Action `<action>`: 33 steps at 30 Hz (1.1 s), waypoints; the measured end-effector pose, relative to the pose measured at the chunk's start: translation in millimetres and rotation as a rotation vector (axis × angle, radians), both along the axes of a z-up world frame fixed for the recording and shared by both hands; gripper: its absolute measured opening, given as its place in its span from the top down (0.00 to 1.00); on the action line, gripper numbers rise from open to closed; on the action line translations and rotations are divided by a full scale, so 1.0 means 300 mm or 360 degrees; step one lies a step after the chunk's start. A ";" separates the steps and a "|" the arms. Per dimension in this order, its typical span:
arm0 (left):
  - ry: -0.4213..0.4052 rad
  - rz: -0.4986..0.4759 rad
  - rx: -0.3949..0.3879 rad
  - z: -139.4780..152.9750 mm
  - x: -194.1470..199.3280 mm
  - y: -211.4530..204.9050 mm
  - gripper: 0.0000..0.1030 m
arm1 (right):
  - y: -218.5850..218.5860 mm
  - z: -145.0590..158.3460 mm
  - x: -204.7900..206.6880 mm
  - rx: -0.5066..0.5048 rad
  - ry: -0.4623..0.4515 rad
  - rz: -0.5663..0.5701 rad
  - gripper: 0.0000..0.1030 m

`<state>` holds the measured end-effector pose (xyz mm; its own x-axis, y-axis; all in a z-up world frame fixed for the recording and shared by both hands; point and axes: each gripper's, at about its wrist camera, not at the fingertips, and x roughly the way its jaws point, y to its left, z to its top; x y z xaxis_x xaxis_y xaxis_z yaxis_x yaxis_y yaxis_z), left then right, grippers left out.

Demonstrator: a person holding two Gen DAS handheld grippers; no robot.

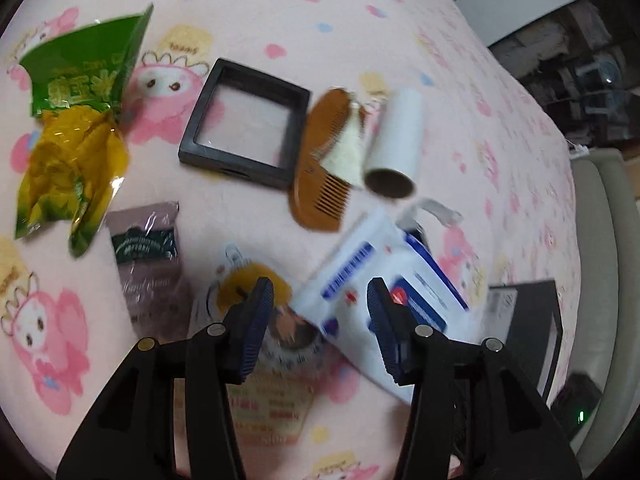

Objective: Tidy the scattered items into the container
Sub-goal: 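Lift the wipes pack and carry it over the black box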

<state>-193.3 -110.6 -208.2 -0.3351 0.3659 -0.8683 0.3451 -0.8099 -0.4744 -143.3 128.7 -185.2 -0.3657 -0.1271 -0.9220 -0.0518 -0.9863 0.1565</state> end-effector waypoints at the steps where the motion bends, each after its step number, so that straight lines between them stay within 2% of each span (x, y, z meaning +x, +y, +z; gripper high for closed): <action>1: -0.0006 0.0014 0.0012 -0.006 -0.005 -0.017 0.53 | -0.002 -0.006 -0.004 -0.0012 -0.0002 -0.0006 0.34; 5: 0.0002 -0.0087 0.0008 -0.031 -0.050 0.048 0.53 | -0.013 -0.042 -0.024 -0.0026 -0.0021 0.0001 0.30; 8: 0.0018 -0.0239 -0.0174 -0.002 -0.045 0.097 0.53 | -0.001 -0.062 -0.030 -0.0085 -0.0021 0.0005 0.30; 10: 0.0004 -0.0341 -0.0211 0.005 -0.035 0.132 0.57 | 0.008 -0.058 -0.029 -0.0137 -0.0006 0.0007 0.30; 12: -0.0032 -0.0434 -0.0203 0.007 -0.008 0.161 0.58 | 0.007 -0.046 -0.025 -0.0181 0.0003 0.0038 0.30; 15: -0.0044 -0.0509 -0.0117 0.028 0.053 0.180 0.61 | -0.010 -0.019 -0.013 -0.0205 0.0018 0.0089 0.30; 19: 0.0000 -0.0400 -0.0151 0.059 0.061 0.135 0.61 | -0.024 -0.004 -0.018 -0.0114 0.0038 0.0095 0.30; 22: -0.0019 -0.0293 -0.0026 0.034 0.038 0.077 0.61 | -0.023 0.000 -0.033 -0.0069 0.0053 0.0078 0.30; 25: -0.0060 -0.0227 0.0030 -0.007 0.003 0.052 0.61 | -0.018 -0.003 -0.068 -0.0061 0.0066 0.0061 0.30; 29: -0.0058 -0.0293 0.0016 -0.009 0.000 0.083 0.61 | -0.006 -0.021 -0.113 -0.0075 0.0084 0.0047 0.29; 31: -0.0052 -0.0332 0.0008 -0.007 0.001 0.103 0.61 | 0.012 -0.050 -0.132 -0.0203 0.0053 0.0044 0.28; 33: -0.0047 -0.0372 0.0000 -0.005 0.002 0.123 0.52 | 0.019 -0.059 -0.134 -0.0276 0.0030 0.0046 0.28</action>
<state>-192.8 -73.6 -209.8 -0.2159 0.4305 -0.8764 0.1616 -0.8694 -0.4669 -183.5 134.5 -202.9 -0.3766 -0.2943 -0.8784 -0.0194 -0.9455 0.3251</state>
